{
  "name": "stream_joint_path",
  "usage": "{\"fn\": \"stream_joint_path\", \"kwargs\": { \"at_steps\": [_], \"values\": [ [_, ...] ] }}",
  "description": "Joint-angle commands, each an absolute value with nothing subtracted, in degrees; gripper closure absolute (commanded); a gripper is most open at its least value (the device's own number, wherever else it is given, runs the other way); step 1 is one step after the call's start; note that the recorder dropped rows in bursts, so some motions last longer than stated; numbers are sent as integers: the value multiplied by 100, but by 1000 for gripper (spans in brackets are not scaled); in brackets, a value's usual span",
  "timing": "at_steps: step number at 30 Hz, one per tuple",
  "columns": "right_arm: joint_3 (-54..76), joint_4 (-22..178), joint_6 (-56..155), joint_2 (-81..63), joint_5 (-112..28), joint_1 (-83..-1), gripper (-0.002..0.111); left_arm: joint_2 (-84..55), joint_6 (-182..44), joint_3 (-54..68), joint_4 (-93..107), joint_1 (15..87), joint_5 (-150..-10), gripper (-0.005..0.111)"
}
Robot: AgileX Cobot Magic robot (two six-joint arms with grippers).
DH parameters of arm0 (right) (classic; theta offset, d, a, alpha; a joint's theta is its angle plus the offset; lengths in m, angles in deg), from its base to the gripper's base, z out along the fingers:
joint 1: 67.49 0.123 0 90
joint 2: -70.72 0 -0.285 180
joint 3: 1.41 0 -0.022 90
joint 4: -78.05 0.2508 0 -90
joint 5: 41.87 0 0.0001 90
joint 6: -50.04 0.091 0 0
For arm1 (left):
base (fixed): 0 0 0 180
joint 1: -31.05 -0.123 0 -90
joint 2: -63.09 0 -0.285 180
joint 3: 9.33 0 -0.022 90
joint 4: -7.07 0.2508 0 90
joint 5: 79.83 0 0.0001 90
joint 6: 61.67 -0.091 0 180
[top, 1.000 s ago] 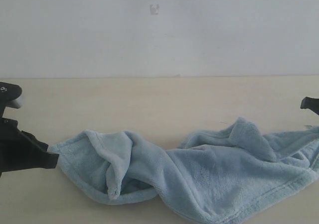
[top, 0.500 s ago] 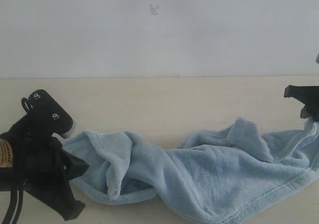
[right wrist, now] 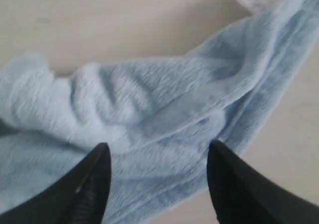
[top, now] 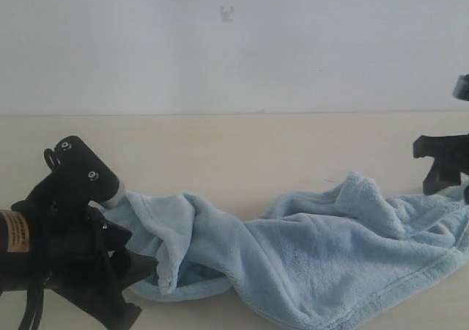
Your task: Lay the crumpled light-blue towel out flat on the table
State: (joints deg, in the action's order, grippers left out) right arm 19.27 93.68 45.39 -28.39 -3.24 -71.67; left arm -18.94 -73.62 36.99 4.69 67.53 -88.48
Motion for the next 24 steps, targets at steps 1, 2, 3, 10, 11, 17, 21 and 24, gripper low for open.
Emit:
{"fn": "stream_joint_path", "kwargs": {
  "at_steps": [1, 2, 3, 10, 11, 17, 21, 24],
  "values": [
    [2064, 9891, 3854, -2826, 234, -6474, 53, -2026, -7378, 3679, 77, 6779, -8716, 56],
    [2120, 9893, 3785, -2826, 241, -6246, 53, -2126, -7378, 3679, 77, 6779, -8665, 56],
    [2155, 9893, 3745, -2826, 230, -6063, 53, -2246, -7378, 3679, 77, 6779, -8619, 56],
    [2213, 9769, 3591, -2826, -104, -5132, 53, -2958, -7614, 3547, 77, 6779, -8660, 56],
    [2213, 9747, 3591, -2826, -157, -5114, 53, -2970, -7614, 3491, 77, 6779, -8732, 56],
    [2213, 9720, 3799, -2826, -250, -5103, 53, -2978, -7627, 3381, -429, 6779, -8895, 56],
    [2213, 9779, 3812, -2826, -335, -5096, 53, -3073, -7640, 3381, -438, 6779, -8856, 56],
    [2213, 9886, 3812, -2826, -466, -5096, 53, -3221, -8033, 3381, -438, 6779, -8729, 51]
  ]
}}
